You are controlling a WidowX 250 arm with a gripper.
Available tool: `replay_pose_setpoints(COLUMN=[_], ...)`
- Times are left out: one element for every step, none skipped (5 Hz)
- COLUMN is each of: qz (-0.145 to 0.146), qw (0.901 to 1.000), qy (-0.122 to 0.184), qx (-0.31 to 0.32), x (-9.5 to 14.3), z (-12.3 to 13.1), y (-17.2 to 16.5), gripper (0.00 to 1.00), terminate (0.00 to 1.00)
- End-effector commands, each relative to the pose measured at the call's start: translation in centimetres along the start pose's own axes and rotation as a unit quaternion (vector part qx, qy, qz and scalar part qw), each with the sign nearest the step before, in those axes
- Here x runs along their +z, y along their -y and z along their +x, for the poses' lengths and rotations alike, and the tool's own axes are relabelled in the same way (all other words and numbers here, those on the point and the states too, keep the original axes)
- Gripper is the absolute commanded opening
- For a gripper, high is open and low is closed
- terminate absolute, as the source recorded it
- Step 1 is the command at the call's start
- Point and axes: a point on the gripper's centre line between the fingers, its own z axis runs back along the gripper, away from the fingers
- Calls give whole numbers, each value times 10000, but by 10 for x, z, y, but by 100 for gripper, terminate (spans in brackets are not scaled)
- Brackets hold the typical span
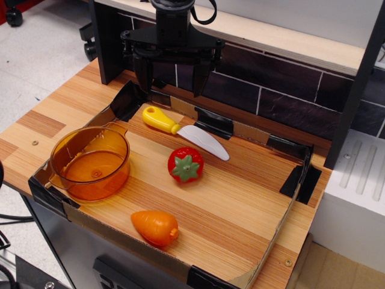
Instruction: Put knife in pot
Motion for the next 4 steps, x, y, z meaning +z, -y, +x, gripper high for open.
replay_pose_setpoints(qz=[0, -136, -173, -403], qw=[10000, 9914, 9674, 9349], qy=[0, 204, -193, 180], qx=[0, 1287, 2520, 3522], x=[0, -2, -7, -16], z=[0, 7, 14, 17], y=[0, -7, -13, -21], gripper=[100, 100, 100, 100], terminate=[0, 0, 0, 0])
